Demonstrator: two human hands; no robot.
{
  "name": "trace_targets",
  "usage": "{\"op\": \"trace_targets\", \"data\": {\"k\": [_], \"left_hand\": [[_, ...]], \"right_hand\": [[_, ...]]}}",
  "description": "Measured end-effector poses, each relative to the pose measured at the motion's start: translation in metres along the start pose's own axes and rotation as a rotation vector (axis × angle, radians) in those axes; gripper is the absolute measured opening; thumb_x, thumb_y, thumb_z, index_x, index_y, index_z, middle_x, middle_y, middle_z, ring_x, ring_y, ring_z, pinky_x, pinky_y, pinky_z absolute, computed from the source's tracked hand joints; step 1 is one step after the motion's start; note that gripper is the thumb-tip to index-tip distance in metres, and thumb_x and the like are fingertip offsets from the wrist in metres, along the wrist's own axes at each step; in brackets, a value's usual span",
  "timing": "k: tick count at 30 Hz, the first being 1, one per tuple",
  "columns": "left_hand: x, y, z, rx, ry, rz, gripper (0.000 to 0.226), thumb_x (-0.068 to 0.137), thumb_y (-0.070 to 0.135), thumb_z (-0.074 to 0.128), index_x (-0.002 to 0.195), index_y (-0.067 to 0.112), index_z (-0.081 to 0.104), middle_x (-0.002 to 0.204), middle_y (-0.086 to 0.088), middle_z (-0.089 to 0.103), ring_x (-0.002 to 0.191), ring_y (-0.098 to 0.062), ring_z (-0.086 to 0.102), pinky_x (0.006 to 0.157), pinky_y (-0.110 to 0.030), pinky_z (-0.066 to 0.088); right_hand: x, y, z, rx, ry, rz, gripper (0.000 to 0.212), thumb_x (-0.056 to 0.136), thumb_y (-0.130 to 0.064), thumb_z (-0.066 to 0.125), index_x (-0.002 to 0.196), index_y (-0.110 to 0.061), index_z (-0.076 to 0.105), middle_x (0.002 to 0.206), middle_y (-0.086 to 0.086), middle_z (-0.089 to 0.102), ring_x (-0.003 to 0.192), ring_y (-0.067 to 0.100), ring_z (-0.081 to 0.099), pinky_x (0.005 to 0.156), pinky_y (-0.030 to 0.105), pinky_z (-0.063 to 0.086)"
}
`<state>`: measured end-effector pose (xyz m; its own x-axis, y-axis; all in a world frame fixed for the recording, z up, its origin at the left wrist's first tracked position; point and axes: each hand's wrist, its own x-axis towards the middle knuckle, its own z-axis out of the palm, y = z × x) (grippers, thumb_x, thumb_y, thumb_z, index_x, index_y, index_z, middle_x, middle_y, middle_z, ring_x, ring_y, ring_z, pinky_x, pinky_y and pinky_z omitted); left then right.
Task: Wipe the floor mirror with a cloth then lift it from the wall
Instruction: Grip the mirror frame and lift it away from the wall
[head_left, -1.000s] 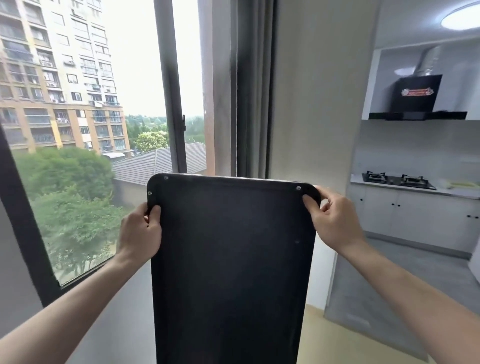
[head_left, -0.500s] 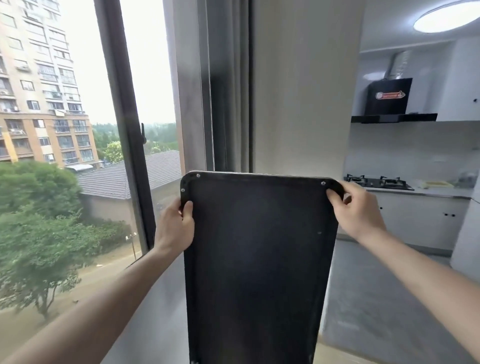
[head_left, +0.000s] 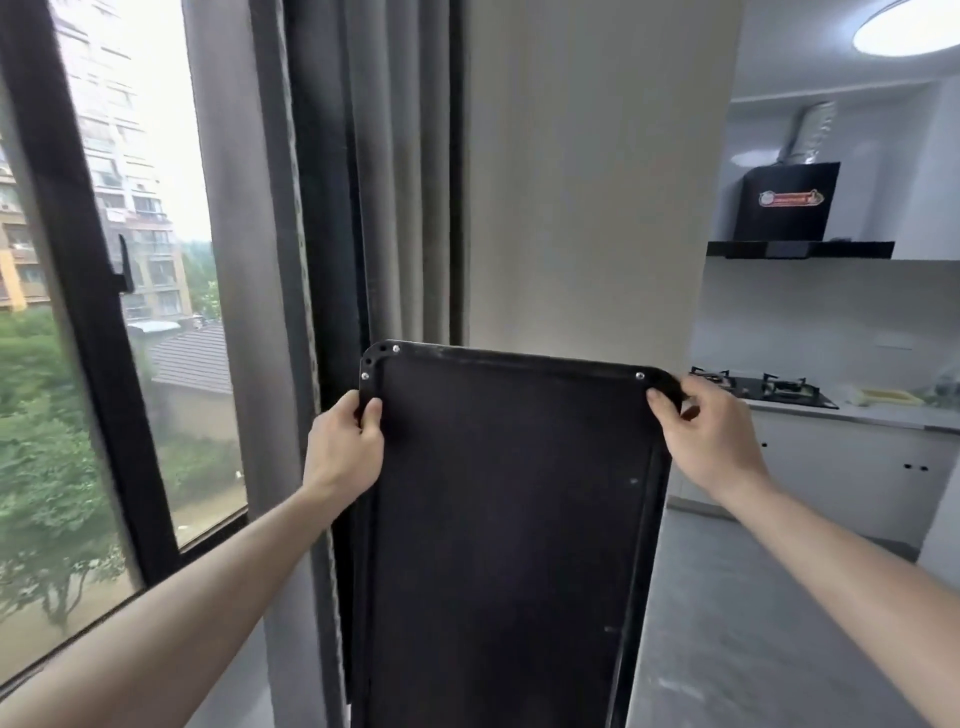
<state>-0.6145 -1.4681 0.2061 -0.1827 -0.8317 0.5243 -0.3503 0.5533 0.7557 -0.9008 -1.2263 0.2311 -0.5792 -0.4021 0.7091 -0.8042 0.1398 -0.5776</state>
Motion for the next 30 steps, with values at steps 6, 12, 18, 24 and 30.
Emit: {"op": "trace_targets", "data": {"k": [6,12,18,24,30], "left_hand": [[0.039,0.001,0.077,0.014,0.017,-0.069,0.032,0.107,0.031,0.047,0.092,0.004,0.052,0.065,0.001,0.051,0.057,-0.014,0.048,0.061,-0.034,0.039],[0.09,-0.012,0.151,0.008,0.008,-0.07,0.033,0.106,0.03,0.047,0.084,0.006,0.052,0.069,-0.017,0.06,0.058,-0.023,0.049,0.057,-0.038,0.04],[0.138,-0.025,0.221,-0.004,-0.017,-0.038,0.033,0.105,0.025,0.049,0.073,0.018,0.048,0.061,-0.005,0.055,0.061,-0.022,0.051,0.064,-0.035,0.036],[0.183,-0.04,0.275,-0.025,-0.093,-0.033,0.027,0.107,0.024,0.047,0.083,0.017,0.057,0.068,-0.001,0.06,0.066,-0.019,0.056,0.058,-0.032,0.038],[0.226,-0.057,0.32,-0.061,-0.157,-0.019,0.025,0.107,0.027,0.046,0.088,0.015,0.059,0.078,-0.004,0.065,0.074,-0.021,0.06,0.07,-0.038,0.047]], "right_hand": [[0.064,0.056,0.03,0.004,-0.05,-0.026,0.024,0.101,-0.028,0.062,0.117,-0.017,0.075,0.097,-0.001,0.072,0.07,0.004,0.059,0.064,0.008,0.036],[0.12,0.104,0.061,0.009,-0.058,0.035,0.025,0.101,-0.03,0.061,0.122,-0.025,0.074,0.102,-0.005,0.07,0.064,0.006,0.059,0.061,0.008,0.038],[0.16,0.154,0.094,-0.012,-0.035,0.077,0.027,0.101,-0.028,0.061,0.124,-0.025,0.073,0.101,-0.002,0.071,0.057,0.009,0.057,0.066,0.024,0.041],[0.193,0.196,0.136,0.021,-0.034,0.139,0.024,0.1,-0.024,0.063,0.121,-0.023,0.074,0.09,-0.003,0.068,0.054,0.014,0.055,0.064,0.03,0.043],[0.221,0.222,0.168,-0.006,-0.003,0.166,0.023,0.1,-0.021,0.063,0.12,-0.022,0.074,0.084,-0.008,0.064,0.056,0.01,0.056,0.061,0.027,0.041]]}}
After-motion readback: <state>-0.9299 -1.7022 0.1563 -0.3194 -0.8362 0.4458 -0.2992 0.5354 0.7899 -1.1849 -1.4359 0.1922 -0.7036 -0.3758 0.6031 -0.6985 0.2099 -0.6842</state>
